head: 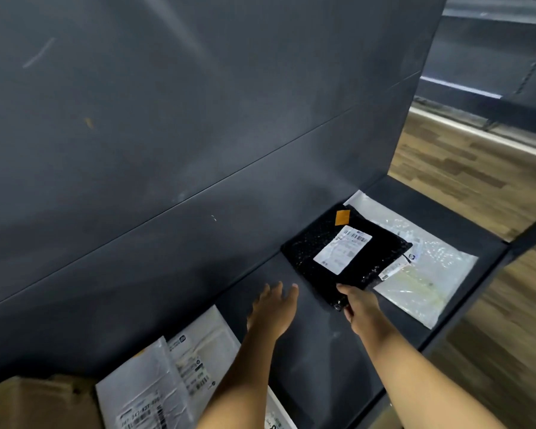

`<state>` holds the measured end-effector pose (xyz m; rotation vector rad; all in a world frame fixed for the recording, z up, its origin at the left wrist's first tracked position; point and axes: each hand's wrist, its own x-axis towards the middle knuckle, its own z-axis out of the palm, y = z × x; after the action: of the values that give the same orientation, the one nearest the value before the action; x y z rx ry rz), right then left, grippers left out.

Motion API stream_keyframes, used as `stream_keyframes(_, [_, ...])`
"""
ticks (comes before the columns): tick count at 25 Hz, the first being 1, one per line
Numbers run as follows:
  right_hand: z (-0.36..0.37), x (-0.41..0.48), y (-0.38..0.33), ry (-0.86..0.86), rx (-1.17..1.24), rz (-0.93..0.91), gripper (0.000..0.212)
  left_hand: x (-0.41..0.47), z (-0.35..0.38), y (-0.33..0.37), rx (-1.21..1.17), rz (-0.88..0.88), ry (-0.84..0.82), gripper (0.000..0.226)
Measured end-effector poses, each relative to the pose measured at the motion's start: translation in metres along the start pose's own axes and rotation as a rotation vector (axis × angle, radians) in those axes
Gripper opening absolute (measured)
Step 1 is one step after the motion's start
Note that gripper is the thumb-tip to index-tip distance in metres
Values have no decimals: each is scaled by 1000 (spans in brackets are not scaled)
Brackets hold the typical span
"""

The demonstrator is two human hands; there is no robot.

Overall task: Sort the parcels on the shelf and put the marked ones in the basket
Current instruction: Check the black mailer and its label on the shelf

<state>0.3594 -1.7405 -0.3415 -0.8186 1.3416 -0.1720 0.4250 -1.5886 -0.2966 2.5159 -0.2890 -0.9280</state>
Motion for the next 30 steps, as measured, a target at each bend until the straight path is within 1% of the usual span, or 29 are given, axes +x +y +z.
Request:
stream_keyframes(1, [2,-3,-3,-14,17,-20,36,0,-3,-1,-5,-2,14,64])
stream_keyframes(3, [-3,-12,-9,-60,76,-46,26,-1,-8,-3,-8,10,32,62])
stream_keyframes(5, [-17,-22,-14,-110,106,-88,24,-6,-15,-2,5,51,42,61])
stream_keyframes(7, [-38,-35,-21,-166,79,-147,25,-16,-23,1,-27,58,78,63])
stream_keyframes(9, [-59,-48,-30,-186,0,-199,30,-28,-30,1,-86,67,117,66])
stream_keyframes(11, [-76,-63,-38,-224,-69,-231,36,-44,-39,0,-198,96,171,69])
stream_keyframes(14, [-85,-96,-45,-422,-87,-260,40,-70,-56,-3,-463,133,240,67])
stream_keyframes(16, [-79,-118,-44,-546,-124,-282,42,-88,-71,-11,-600,177,248,56])
stream_keyframes(19, [-59,-149,-34,-672,-182,-316,44,-120,-95,-40,-679,182,293,42])
stream_keyframes(22, [-28,-185,-20,-765,-233,-342,47,-154,-117,-83,-770,160,349,45])
stream_keyframes(25, [-1,-221,-2,-851,-303,-396,44,-177,-133,-123,-872,133,441,49])
stream_keyframes(27, [11,-242,9,-872,-339,-431,41,-191,-141,-143,-933,139,487,47])
stream_keyframes(30, [20,-263,22,-870,-357,-460,40,-207,-150,-162,-967,146,506,48])
